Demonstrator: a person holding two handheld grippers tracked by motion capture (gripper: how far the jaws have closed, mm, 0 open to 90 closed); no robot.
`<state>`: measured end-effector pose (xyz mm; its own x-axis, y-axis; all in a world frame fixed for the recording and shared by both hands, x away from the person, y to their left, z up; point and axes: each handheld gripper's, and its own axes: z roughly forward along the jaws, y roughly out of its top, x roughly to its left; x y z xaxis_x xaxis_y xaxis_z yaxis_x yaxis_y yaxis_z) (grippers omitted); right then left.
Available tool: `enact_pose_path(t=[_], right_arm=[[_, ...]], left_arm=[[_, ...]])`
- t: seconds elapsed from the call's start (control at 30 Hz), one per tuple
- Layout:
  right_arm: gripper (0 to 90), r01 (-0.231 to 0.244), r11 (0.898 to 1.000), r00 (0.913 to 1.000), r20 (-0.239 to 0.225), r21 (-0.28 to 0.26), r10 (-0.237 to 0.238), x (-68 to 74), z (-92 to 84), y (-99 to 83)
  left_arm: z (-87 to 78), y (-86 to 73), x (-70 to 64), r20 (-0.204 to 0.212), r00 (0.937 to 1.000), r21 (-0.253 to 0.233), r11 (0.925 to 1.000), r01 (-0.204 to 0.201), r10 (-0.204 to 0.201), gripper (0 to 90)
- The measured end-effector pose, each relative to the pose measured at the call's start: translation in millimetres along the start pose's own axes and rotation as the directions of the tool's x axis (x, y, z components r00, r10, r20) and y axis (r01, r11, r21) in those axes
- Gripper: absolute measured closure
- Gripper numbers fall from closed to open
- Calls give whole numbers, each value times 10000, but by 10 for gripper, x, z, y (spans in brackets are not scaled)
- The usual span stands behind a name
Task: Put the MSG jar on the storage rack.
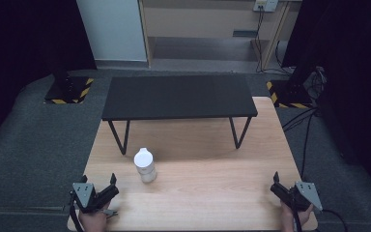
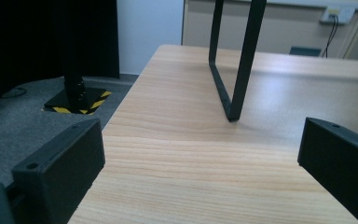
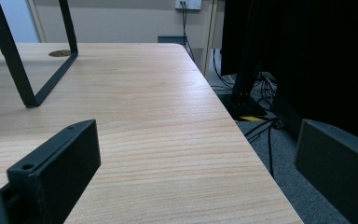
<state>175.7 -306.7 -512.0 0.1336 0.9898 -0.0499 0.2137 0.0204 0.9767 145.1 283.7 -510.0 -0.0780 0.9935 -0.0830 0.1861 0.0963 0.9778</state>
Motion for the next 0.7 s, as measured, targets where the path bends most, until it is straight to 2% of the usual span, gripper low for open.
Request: enact_pose_path(t=[0.2, 0.27, 0.33, 0.37, 0.43, 0.53, 0.7], right_arm=[[5, 12, 10000, 10000, -53, 14, -12, -6, 1, 1], [5, 5, 10000, 10000, -78, 5, -5, -10, 0, 0], [5, 12, 10000, 9999, -121, 8, -12, -16, 0, 1], [5, 29, 10000, 9999, -148, 6, -29, -20, -1, 0], [5, 34, 10000, 9998, -176, -4, -34, -24, -2, -2], [5, -6, 10000, 9998, -196, -36, 5, -31, -4, -6], [5, -61, 10000, 9997, -218, -51, 60, -38, -6, -8]], left_arm=[[-208, -65, -225, 78, 9998, -266, 9995, 189, -187, 0], [-294, -84, -338, 307, 9995, -293, 9995, 107, -98, 0], [-310, -85, -360, 375, 9993, -291, 9995, 87, -76, 0], [-369, -92, -457, 577, 9983, -326, 9995, -11, 30, 0], [-411, -91, -556, 730, 9973, -356, 9993, -82, 108, 0], [-421, -69, -703, 974, 9952, -345, 9994, -103, 136, 0], [-347, -10, -910, 1066, 9940, -211, 9995, -231, 252, 0]])
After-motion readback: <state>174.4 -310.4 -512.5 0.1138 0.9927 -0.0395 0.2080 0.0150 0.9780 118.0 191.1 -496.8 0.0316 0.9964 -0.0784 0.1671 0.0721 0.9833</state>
